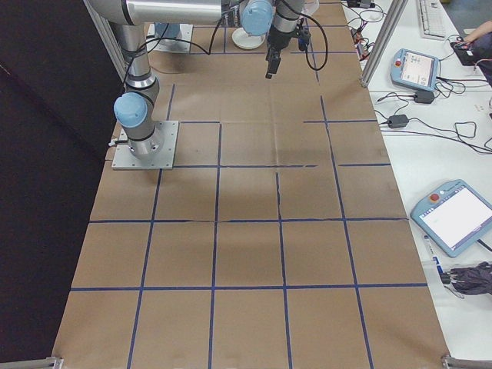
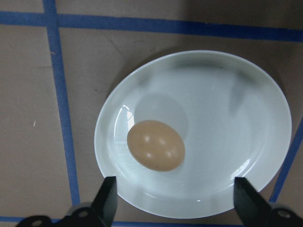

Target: Place egg on plate

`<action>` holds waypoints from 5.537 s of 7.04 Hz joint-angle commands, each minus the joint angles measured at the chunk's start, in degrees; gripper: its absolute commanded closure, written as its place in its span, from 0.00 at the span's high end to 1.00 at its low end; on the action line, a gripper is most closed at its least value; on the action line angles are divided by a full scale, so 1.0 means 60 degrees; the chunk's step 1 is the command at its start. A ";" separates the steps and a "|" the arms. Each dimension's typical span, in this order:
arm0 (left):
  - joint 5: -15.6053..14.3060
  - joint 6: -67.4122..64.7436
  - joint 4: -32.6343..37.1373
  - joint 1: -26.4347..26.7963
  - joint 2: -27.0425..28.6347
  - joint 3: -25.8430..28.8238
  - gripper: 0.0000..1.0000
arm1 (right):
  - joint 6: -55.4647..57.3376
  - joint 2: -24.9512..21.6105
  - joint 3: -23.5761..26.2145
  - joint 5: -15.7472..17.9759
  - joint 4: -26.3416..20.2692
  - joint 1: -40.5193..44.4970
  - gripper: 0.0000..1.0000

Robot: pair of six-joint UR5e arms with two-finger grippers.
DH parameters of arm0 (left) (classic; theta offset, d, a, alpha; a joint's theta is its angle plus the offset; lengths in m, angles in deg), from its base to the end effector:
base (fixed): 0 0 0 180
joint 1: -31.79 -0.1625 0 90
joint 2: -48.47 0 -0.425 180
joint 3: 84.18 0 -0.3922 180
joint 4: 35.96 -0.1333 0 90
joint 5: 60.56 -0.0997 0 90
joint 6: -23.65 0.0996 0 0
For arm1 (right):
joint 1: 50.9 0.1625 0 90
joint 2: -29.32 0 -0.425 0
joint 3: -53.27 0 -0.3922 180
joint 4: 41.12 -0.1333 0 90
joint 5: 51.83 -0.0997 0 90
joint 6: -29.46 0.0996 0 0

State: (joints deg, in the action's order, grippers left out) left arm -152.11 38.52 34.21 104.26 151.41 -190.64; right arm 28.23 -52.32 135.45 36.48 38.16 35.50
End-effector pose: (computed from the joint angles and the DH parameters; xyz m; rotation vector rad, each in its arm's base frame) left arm 0.0317 -0.5339 0.2694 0.0687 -3.1092 -0.2617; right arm 0.1025 -0.5398 0.4622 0.0684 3.0885 0.3023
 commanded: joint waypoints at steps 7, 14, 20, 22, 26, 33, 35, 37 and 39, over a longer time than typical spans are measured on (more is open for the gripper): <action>-0.0211 0.6279 -0.0324 -0.1444 0.2629 0.3912 1.00 | 0.0000 -0.0001 0.0000 0.0003 0.0000 0.0000 1.00; 0.0008 1.3487 -0.0823 -0.1238 0.4844 0.5922 0.99 | 0.0000 -0.0001 0.0000 -0.0011 0.0000 0.0000 1.00; -0.0006 1.3825 -0.0695 -0.1224 0.5314 0.6318 0.89 | 0.0000 0.0014 0.0000 0.0003 0.0000 0.0000 1.00; -0.0006 1.3781 -0.0695 -0.1224 0.5314 0.6318 0.68 | 0.0000 -0.0001 0.0000 0.0003 0.0000 0.0000 1.00; -0.0006 1.3708 -0.0695 -0.1209 0.5198 0.6303 0.08 | 0.0000 -0.0001 0.0000 -0.0011 0.0000 0.0000 1.00; 0.0008 1.0236 0.1136 -0.0319 0.1690 0.3370 0.00 | 0.0000 0.0014 0.0000 -0.0011 0.0000 0.0000 1.00; 0.0009 0.7757 0.0933 0.0427 0.0456 0.1187 0.00 | 0.0000 0.0014 0.0000 -0.0011 0.0000 0.0000 1.00; 0.0023 0.6942 -0.0145 0.0753 0.0290 -0.0340 0.04 | 0.0000 -0.0001 0.0000 -0.0011 0.0000 0.0000 1.00; 0.0241 0.6911 -0.0547 0.0754 0.0377 -0.0713 0.90 | 0.0000 -0.0001 0.0000 0.0003 0.0000 0.0000 1.00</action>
State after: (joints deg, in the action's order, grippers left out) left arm -151.67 80.41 32.40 108.65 153.36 -193.47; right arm 28.23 -52.31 135.45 36.43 38.16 35.50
